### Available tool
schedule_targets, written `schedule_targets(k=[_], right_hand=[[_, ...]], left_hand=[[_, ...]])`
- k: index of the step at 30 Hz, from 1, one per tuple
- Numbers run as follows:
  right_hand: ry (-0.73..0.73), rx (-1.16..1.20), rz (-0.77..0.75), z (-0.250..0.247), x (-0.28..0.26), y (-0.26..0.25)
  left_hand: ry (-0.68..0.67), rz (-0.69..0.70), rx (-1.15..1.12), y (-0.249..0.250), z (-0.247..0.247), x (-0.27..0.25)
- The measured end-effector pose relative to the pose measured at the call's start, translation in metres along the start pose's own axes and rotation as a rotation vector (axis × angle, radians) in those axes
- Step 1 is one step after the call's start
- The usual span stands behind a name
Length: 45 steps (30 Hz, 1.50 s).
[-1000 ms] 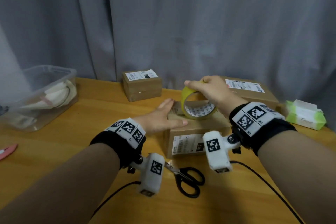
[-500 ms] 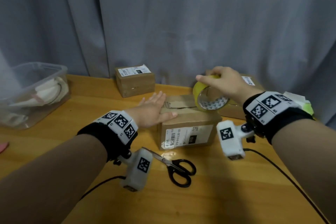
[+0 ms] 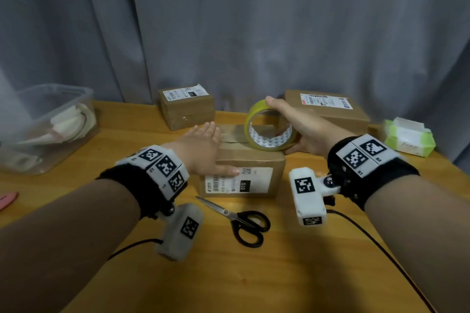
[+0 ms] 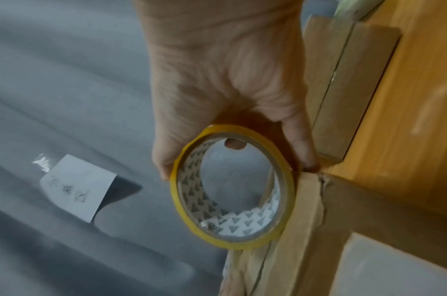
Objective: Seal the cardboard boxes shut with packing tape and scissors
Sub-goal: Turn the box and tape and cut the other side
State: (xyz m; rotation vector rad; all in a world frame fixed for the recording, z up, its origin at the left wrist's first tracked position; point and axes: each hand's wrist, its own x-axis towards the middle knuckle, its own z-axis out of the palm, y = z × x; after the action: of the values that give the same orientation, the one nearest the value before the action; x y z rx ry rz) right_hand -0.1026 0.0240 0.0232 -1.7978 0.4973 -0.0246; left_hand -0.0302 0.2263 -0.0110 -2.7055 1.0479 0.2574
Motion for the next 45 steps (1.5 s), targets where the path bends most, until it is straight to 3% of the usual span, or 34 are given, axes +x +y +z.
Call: schedule_targets(k=[6,12,16,19,23,30,42,45], right_hand=[[0.005,-0.048,-0.003,0.012,-0.004,-0.010],[0.255,-0.314,-0.381,0.028,-0.004,-0.037],[0.312,-0.938,-0.395,0.004,-0.007,-0.064],[0.273,-1.141,-0.253,-0.028,-0.007,-0.050],[0.213,-0.963,-0.115,-0.032,0.006,-0.010],[0.183,-0.734,-0.049,-0.037,0.022,0.013],[0.032,-0.719,-0.008,-0.034,0.030,0.037],[0.021,-0.705,-0.024,-0.031,0.032,0.043]], left_hand=[[0.015,0.056,-0.055,0.007,0.002,-0.001],[0.027,0.077,-0.082,0.002,0.006,0.001],[0.022,0.062,-0.115,-0.001,0.007,0.000],[0.016,0.069,-0.115,0.001,0.005,0.000],[0.009,0.069,-0.109,0.006,0.004,-0.003],[0.033,0.066,-0.129,0.006,0.005,-0.003],[0.026,0.042,-0.107,0.010,0.004,-0.002],[0.060,0.115,-0.087,0.037,-0.002,0.002]])
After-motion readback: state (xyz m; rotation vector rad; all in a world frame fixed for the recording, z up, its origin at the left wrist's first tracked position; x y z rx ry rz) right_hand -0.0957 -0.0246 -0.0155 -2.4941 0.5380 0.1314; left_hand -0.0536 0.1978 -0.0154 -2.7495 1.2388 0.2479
